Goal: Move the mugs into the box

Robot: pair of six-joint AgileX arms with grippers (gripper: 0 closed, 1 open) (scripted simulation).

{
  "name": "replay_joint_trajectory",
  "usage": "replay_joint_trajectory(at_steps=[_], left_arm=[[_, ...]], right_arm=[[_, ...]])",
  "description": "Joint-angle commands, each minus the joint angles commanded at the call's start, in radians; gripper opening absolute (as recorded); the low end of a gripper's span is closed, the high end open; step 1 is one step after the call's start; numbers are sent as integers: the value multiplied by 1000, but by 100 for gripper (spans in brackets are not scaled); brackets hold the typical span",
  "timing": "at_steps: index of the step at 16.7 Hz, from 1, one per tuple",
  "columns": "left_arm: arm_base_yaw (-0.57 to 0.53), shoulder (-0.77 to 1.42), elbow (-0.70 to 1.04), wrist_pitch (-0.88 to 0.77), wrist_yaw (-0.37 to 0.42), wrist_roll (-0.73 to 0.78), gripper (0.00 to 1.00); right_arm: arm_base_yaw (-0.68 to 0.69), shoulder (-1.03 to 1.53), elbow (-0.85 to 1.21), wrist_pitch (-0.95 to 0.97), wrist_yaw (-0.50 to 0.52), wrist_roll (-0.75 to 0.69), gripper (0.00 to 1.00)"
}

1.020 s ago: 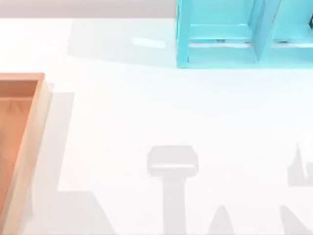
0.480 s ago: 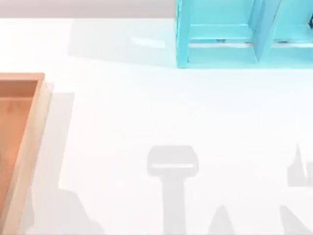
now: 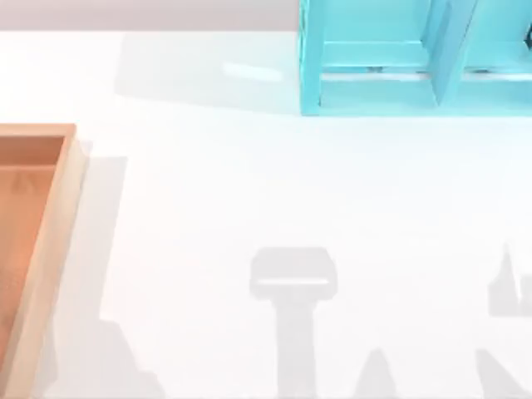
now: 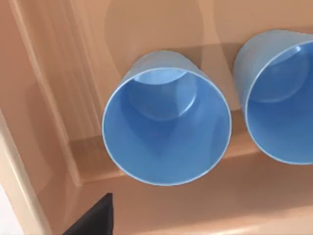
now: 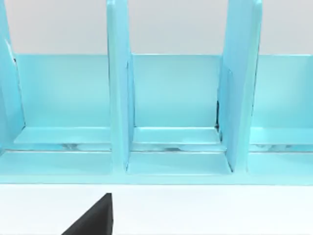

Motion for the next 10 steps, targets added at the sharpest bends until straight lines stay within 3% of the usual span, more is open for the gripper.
replay_joint_trajectory(at_steps=[10], left_arm=[[6, 99, -270, 383, -1, 10, 100]], right_arm=[[0, 0, 0, 0, 0, 0, 100]])
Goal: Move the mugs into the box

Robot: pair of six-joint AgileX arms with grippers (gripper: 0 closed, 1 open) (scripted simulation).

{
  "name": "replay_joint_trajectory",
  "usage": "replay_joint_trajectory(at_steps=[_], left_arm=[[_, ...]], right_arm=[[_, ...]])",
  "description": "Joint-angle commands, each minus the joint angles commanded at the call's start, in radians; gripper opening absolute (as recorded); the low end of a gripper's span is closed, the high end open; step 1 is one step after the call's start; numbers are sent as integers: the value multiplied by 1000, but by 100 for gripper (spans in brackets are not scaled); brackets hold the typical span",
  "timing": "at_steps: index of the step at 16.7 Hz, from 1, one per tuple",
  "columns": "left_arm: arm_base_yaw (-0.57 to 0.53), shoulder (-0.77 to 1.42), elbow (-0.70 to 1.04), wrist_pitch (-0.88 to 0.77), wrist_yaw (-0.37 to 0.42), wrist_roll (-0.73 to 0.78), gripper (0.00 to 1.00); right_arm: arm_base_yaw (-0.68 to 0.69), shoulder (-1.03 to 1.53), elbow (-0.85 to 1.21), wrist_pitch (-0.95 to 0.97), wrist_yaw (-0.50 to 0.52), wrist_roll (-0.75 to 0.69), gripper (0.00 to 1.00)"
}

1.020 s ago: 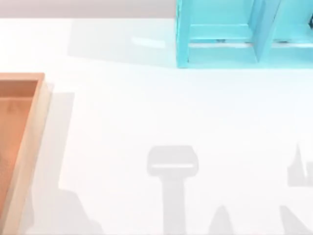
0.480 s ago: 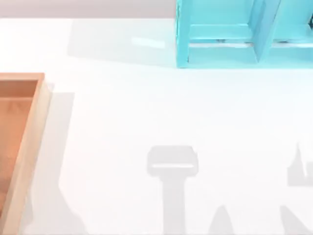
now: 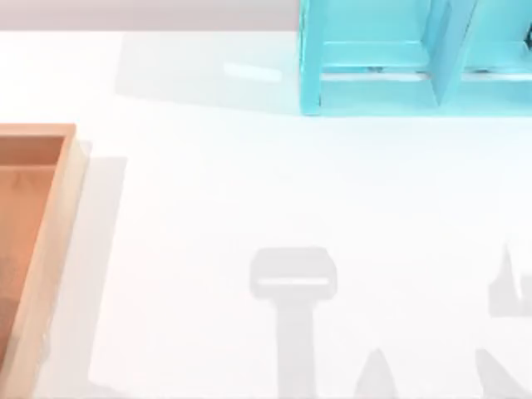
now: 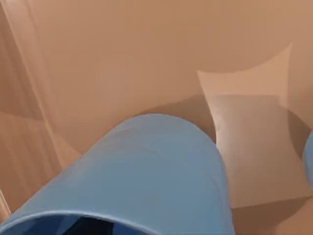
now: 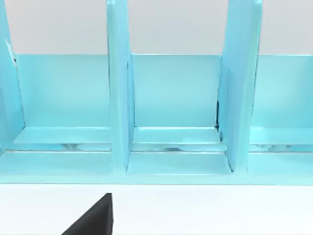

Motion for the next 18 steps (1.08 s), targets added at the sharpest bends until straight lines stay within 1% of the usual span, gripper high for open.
replay_joint_trajectory(at_steps=[4, 17, 18], left_arm=[[0, 1, -2, 2, 0, 0, 100], [0, 1, -2, 2, 0, 0, 2], [0, 1, -2, 2, 0, 0, 0]], right_arm=[[0, 0, 0, 0, 0, 0, 100], [0, 0, 0, 0, 0, 0, 100], [0, 0, 0, 0, 0, 0, 100]])
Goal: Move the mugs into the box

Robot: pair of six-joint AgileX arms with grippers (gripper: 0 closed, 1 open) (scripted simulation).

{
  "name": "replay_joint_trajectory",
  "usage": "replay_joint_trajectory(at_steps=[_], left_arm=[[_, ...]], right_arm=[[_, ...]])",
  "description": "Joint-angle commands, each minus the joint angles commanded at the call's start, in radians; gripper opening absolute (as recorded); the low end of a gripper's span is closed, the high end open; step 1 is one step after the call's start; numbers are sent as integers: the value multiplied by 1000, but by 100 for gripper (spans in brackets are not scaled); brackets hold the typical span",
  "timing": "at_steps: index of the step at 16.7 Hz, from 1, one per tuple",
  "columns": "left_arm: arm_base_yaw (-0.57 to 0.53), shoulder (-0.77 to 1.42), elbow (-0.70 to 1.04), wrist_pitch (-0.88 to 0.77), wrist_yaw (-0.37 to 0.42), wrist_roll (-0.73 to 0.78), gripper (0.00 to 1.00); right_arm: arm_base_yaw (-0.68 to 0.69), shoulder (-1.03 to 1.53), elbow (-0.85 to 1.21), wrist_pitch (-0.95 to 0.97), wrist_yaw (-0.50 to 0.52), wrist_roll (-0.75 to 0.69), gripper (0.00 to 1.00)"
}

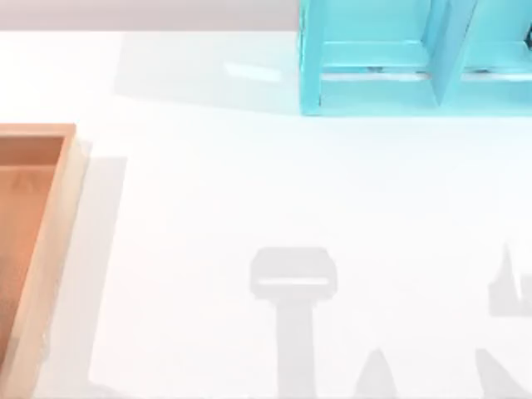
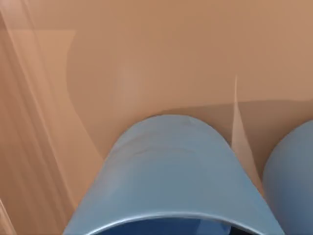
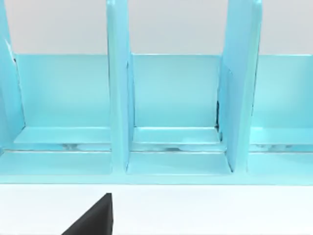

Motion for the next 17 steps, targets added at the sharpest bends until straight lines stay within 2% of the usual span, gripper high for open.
replay_joint_trajectory(at_steps=[10, 14, 17], left_arm=[[-5, -6, 14, -1, 8, 15, 0], [5, -2, 154, -47, 51, 129, 0], [65, 40, 292, -166, 61, 224, 0]], right_arm=[[0, 0, 0, 0, 0, 0, 100], [0, 0, 0, 0, 0, 0, 100], [0, 0, 0, 0, 0, 0, 100]])
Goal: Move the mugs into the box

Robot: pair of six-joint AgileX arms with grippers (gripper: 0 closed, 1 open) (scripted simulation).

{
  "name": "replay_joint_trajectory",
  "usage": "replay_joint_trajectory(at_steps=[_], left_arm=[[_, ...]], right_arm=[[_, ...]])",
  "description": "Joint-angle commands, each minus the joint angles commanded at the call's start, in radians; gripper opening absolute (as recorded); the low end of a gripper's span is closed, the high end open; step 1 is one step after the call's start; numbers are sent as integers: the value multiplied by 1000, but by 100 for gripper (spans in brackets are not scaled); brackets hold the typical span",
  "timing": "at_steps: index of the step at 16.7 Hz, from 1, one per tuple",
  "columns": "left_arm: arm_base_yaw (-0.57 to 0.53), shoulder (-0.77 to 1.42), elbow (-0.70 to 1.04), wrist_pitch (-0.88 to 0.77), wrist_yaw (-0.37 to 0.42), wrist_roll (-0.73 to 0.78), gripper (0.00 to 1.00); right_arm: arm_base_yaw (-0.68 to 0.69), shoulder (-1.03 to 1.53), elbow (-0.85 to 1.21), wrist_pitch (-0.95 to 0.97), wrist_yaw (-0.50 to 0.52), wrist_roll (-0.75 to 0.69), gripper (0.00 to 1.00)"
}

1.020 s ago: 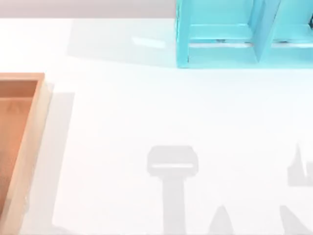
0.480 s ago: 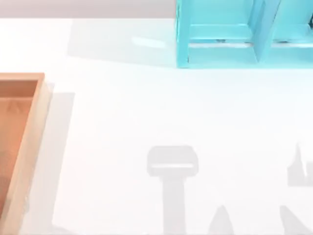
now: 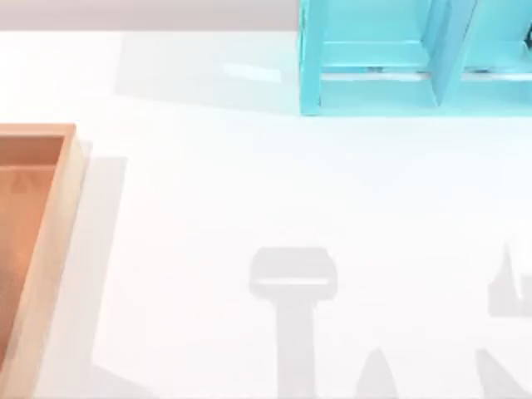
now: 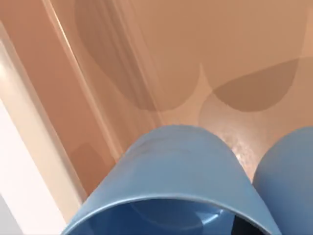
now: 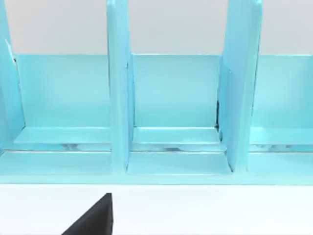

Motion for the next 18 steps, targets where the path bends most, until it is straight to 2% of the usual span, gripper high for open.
replay_joint_trajectory(at_steps=[5, 8, 14, 18], left_arm=[[160, 70, 198, -212, -37, 58, 0], [211, 81, 253, -252, -57, 57, 0], [196, 78, 253, -250, -58, 44, 0], [91, 80, 277, -260, -71, -108, 0]], right_arm=[[0, 0, 0, 0, 0, 0, 100], [0, 0, 0, 0, 0, 0, 100], [0, 0, 0, 0, 0, 0, 100], [0, 0, 0, 0, 0, 0, 100]])
